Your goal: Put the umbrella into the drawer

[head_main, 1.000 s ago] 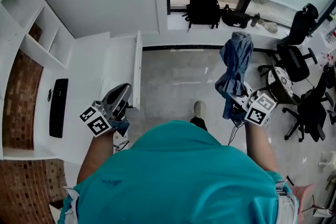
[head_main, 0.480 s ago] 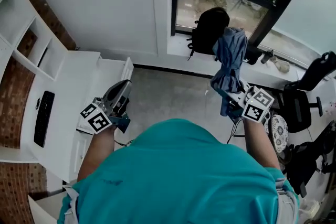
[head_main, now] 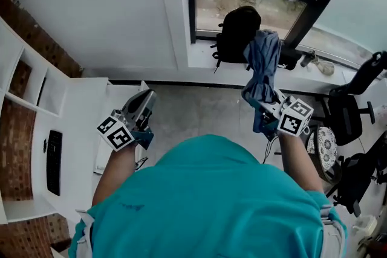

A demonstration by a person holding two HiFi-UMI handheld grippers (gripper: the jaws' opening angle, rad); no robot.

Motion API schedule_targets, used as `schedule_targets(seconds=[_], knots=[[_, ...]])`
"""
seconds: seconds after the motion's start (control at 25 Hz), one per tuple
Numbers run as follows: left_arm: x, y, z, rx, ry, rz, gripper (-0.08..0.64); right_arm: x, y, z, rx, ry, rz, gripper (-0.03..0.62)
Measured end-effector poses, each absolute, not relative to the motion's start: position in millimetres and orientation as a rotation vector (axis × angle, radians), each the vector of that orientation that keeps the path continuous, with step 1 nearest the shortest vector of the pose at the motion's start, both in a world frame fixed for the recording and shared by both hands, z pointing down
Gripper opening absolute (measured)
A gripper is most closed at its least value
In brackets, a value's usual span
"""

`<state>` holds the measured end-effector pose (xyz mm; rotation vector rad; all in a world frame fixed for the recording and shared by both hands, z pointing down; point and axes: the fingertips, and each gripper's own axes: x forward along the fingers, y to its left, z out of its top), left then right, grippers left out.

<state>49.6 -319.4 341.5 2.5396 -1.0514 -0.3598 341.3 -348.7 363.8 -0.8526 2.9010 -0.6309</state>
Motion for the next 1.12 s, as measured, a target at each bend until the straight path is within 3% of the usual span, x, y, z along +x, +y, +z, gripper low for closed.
schedule_targets(seconds=[0.36, 0.56, 0.84, 1.12], knots=[[50.4, -358.8, 337.1, 2.573, -1.009, -0.35, 0.018, 372.0, -368.0, 366.0, -1.039, 2.917, -0.597, 0.233], [15.8, -352.1, 344.7, 2.523, -1.15, -0.362, 0.018, 351.6, -401.6, 362.0, -0.968, 3.096, -0.467, 0.233], [-60.1, -305.0, 365.0, 2.316, -1.489, -0.427, 0.018, 254.9, -463.2, 354.8, -0.618, 3.396, -0.198, 0.232], [-142.1, -233.0, 401.1, 2.056, -1.758, -0.5, 0.018, 101.2, -482.5, 371.7, -0.12, 3.607, 0.106, 0.232]])
